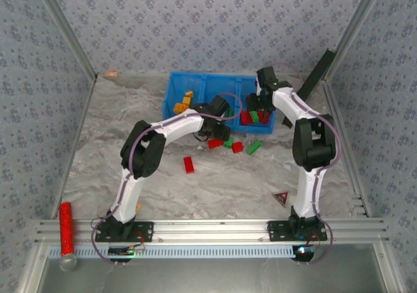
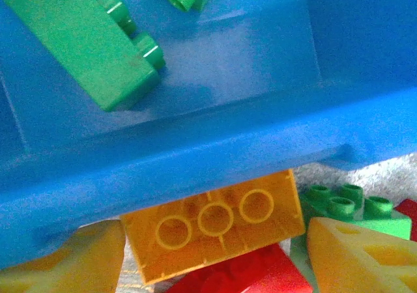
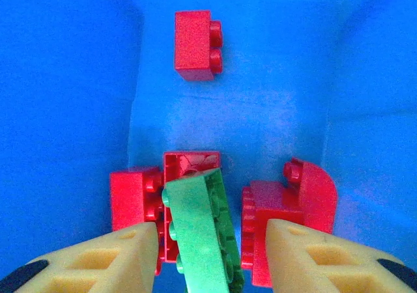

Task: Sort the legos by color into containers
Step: Move the legos to the center of the table.

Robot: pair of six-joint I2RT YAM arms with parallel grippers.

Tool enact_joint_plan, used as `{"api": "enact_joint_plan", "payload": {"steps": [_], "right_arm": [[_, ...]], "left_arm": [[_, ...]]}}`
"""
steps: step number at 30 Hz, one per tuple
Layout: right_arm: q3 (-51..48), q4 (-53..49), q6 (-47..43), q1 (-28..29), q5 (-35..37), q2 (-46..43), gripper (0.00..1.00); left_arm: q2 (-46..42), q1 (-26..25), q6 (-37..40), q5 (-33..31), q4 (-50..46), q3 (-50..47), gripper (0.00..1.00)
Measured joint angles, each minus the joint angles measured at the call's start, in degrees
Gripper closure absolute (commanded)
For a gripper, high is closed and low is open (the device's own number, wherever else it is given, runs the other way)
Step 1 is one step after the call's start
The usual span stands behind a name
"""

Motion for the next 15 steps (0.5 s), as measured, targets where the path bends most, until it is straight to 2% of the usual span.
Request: {"api": "enact_joint_plan", "payload": {"steps": [9,15], "right_arm": [[-1.16,0.04,-0.63,0.0,-0.68,-1.97,0.51],[-1.25,0.04,-0.85,-0.13,-0.9,-3.02,0.51]], "left_arm": [[1.36,-0.37,-2.43,-2.75,-1.16,1.55,0.28],[0.48,-0.22,-4.85,-4.07,1.03,-2.12,0.3]]}}
